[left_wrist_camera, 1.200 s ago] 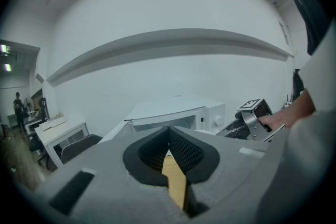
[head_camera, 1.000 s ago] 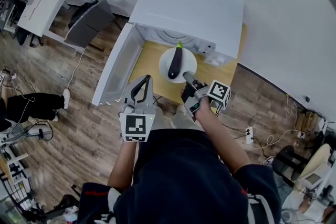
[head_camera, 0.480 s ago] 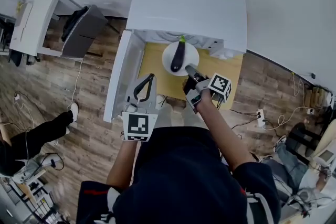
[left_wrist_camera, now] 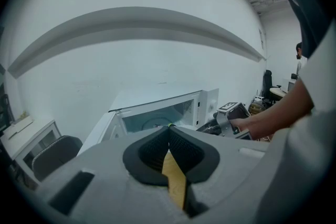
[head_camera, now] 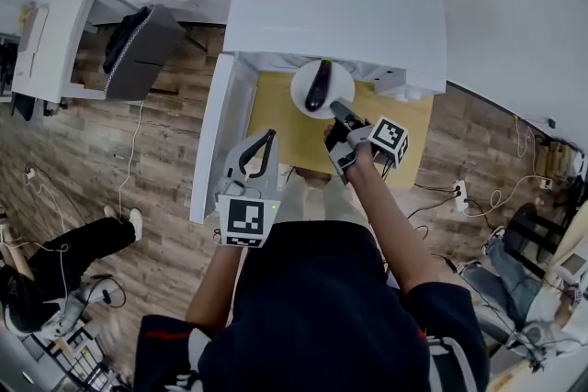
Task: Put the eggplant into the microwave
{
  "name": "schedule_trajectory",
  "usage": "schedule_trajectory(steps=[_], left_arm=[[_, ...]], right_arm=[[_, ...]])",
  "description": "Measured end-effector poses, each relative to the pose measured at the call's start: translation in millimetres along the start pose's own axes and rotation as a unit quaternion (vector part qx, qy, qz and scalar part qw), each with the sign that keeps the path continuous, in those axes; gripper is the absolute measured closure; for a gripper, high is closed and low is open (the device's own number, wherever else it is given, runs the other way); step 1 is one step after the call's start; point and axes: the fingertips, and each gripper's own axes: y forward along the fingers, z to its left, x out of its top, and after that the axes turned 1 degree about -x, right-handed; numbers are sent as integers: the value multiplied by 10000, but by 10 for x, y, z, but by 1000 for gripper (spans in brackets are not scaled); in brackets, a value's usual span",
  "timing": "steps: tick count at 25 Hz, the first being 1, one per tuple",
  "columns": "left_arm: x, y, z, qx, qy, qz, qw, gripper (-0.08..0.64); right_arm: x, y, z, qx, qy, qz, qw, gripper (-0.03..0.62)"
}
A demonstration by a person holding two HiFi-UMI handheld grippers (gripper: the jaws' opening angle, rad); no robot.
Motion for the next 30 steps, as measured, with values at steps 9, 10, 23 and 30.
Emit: schedule_trajectory(steps=[9, 10, 23, 30], left_arm=[[-96, 47, 120, 73, -19, 117, 9999, 545], [-111, 51, 128, 78, -27, 135, 9999, 545], [-180, 189, 121, 39, -111, 285, 9995, 545], [-228, 188, 152, 76, -154, 340, 9993, 545]], right_arm=[[43, 202, -88, -107, 72, -8, 9999, 566], [57, 223, -103, -124, 80, -18, 9999, 565], [218, 489, -161, -193, 291, -91, 9993, 566], [249, 605, -176, -230, 358, -163, 9990, 566]])
